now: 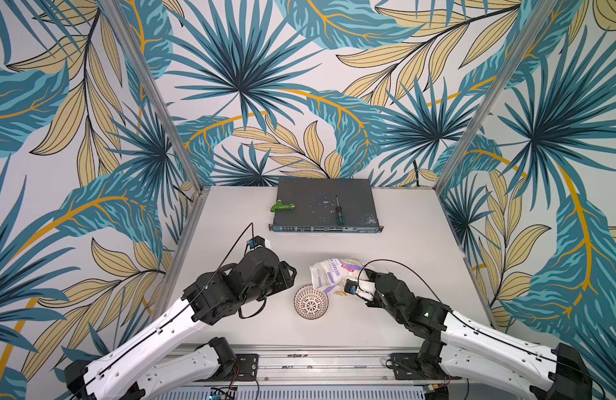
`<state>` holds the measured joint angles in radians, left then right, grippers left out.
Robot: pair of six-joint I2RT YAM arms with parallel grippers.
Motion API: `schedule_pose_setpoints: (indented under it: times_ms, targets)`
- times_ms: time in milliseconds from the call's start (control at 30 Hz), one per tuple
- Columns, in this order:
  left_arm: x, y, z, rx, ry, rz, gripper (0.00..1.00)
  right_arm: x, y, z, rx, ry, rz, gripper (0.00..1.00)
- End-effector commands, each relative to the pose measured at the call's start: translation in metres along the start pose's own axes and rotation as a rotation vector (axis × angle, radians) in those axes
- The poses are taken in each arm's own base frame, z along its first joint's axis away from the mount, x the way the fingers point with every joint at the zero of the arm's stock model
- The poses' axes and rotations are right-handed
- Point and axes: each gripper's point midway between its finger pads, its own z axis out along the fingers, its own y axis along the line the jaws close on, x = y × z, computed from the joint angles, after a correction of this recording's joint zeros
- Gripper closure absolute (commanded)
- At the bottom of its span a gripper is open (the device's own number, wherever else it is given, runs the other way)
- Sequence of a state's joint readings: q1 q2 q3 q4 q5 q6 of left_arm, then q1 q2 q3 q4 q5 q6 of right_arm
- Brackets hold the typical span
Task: Pour the oats into the breakfast bowl
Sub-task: Pour the oats into the bowl.
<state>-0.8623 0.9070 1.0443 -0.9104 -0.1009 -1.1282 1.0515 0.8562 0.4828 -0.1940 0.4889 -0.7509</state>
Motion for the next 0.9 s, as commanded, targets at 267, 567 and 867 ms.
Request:
schedule_pose_setpoints:
  times_ms: [267,567,867]
  targets:
    - [0.015,-0.001,0.023,0.058,0.052,-0.111,0.40,-0.022,-0.025,-0.018,0.109,-0.055,-0.002,1.00]
    - [0.020,-0.004,0.029,0.059,0.053,-0.135,0.40,-0.008,-0.018,-0.018,0.096,0.021,-0.076,1.00]
    - [0.023,-0.006,0.036,0.051,0.049,-0.147,0.40,-0.005,-0.024,-0.018,0.141,0.077,-0.137,1.00]
